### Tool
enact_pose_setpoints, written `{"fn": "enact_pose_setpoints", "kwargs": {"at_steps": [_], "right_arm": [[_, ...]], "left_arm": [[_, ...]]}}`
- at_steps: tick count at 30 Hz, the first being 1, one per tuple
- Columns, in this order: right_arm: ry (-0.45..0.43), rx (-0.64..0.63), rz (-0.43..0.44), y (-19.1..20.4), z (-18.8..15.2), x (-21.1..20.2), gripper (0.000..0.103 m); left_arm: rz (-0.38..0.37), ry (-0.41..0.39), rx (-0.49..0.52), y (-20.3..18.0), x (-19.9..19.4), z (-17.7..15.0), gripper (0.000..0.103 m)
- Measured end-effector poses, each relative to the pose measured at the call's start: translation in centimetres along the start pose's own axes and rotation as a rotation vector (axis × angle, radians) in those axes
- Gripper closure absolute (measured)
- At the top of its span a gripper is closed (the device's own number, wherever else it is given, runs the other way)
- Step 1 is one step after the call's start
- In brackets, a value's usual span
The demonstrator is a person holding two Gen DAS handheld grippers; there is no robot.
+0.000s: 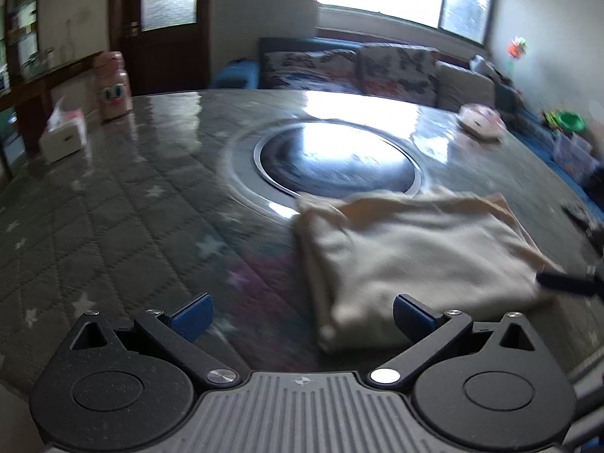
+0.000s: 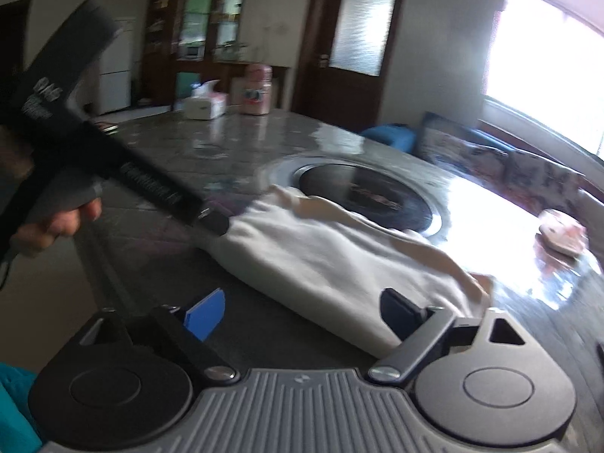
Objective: Fold clothes
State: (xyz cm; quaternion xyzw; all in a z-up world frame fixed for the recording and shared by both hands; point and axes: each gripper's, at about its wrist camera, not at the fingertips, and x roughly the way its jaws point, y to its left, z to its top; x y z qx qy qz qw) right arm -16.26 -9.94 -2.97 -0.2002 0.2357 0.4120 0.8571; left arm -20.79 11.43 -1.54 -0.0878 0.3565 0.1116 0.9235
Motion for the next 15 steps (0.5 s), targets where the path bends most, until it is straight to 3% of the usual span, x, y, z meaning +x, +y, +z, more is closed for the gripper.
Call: {"fn": "enact_pose_setpoints", "kwargs": {"at_steps": [3, 9, 11, 15], "right_arm": [[0.005, -0.043, 0.066, 1.0, 1.4, 1.3, 0.02], [0.043, -0.168, 0.158, 3.9, 3.5, 4.9, 0.037], [0.055, -0.222, 0.158, 5.0, 3.8, 6.1, 0.054], [0.094, -0.224, 0.109, 5.6, 4.1, 8.1, 0.069]], "left_arm": [[-0.013, 0.012, -0.056, 1.6, 0.4, 0.9, 0.0], [-0.065, 0.056, -0.195, 4.6, 1.9, 1.9, 0.0], [-0.082, 0.072, -0.238, 5.3, 2.5, 2.0, 0.0], [-0.144, 0.102, -0.297, 5.7, 3.5, 2.0, 0.0]]}}
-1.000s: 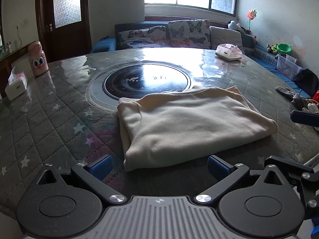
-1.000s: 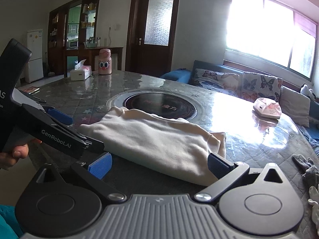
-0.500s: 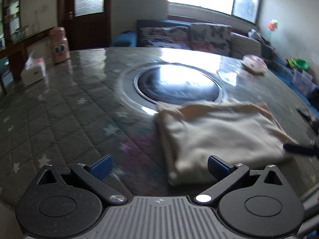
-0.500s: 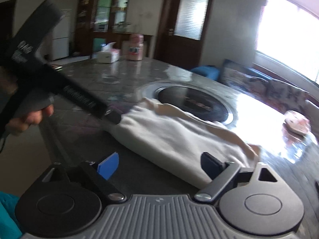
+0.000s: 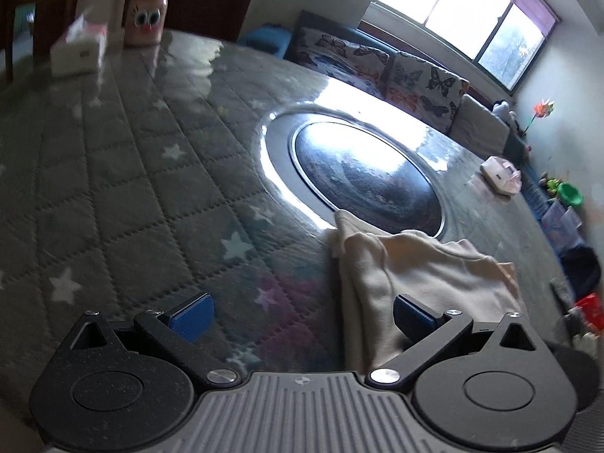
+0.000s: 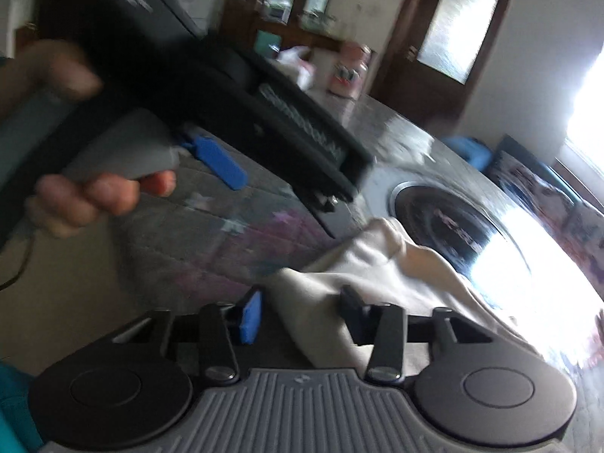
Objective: Fold clothes
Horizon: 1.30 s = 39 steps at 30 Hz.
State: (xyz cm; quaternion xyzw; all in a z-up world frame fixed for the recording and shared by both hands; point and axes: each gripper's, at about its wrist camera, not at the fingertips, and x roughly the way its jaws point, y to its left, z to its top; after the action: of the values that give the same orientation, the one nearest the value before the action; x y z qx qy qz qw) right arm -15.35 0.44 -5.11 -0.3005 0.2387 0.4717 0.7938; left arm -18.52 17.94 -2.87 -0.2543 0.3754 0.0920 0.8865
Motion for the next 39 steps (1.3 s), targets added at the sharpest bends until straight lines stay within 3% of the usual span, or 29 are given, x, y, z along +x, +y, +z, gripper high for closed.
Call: {"fn": "enact_pose_setpoints", "kwargs": {"at_steps": [2, 4, 8, 15, 17, 18, 20, 22, 24, 26, 29, 34, 39], "right_arm": [[-0.011, 0.036, 0.019, -0.6, -0.1, -0.1, 0.082], [-0.033, 0.124, 0.06, -2.0, -0.2, -0.7, 0.086], [-0.09, 0.234, 0.116, -4.3, -0.2, -2.5, 0.087], [-0.169, 0.312, 0.172, -6.4, -0.7, -5.0, 0.087], [-0.177, 0.317, 0.182, -6.5, -1.3, -5.2, 0.087], [-0.179, 0.319, 0.186, -6.6, -1.5, -5.2, 0.087], [-0.18, 0.325, 0.197, -6.8, -2.1, -5.3, 0.084], [-0.187, 0.34, 0.195, -7.1, -2.7, -5.6, 0.077], [-0.193, 0.362, 0.193, -7.9, -3.4, -6.2, 0.075], [-0.192, 0.395, 0.158, -9.1, -4.3, -6.9, 0.065], [-0.179, 0.464, 0.072, -11.1, -5.7, -7.8, 0.065], [-0.07, 0.572, -0.225, -16.8, -9.4, -6.9, 0.063], [-0.024, 0.675, -0.248, -20.3, -12.2, -5.5, 0.056]], "left_arm": [[-0.042, 0.026, -0.048, 0.2, 0.5, 0.1, 0.0], [-0.079, 0.035, -0.073, -0.1, 0.9, 0.2, 0.0], [-0.141, 0.075, -0.09, -1.4, 1.9, 0.6, 0.0], [-0.189, 0.096, -0.145, -3.7, 3.8, 1.4, 0.002], [-0.223, 0.113, -0.139, -4.3, 4.4, 1.4, 0.023], [-0.243, 0.125, -0.139, -4.5, 4.7, 1.3, 0.028], [-0.251, 0.14, -0.143, -4.7, 5.2, 1.0, 0.06], [-0.233, 0.137, -0.131, -4.8, 5.5, 0.8, 0.074], [-0.229, 0.137, -0.132, -4.6, 5.6, 0.8, 0.077], [-0.229, 0.135, -0.123, -4.5, 5.6, 0.8, 0.079], [-0.219, 0.125, -0.083, -4.8, 5.4, 0.7, 0.08], [-0.191, 0.113, -0.002, -5.8, 5.5, 0.7, 0.08], [-0.164, 0.11, 0.055, -6.6, 5.6, 0.8, 0.08]]}}
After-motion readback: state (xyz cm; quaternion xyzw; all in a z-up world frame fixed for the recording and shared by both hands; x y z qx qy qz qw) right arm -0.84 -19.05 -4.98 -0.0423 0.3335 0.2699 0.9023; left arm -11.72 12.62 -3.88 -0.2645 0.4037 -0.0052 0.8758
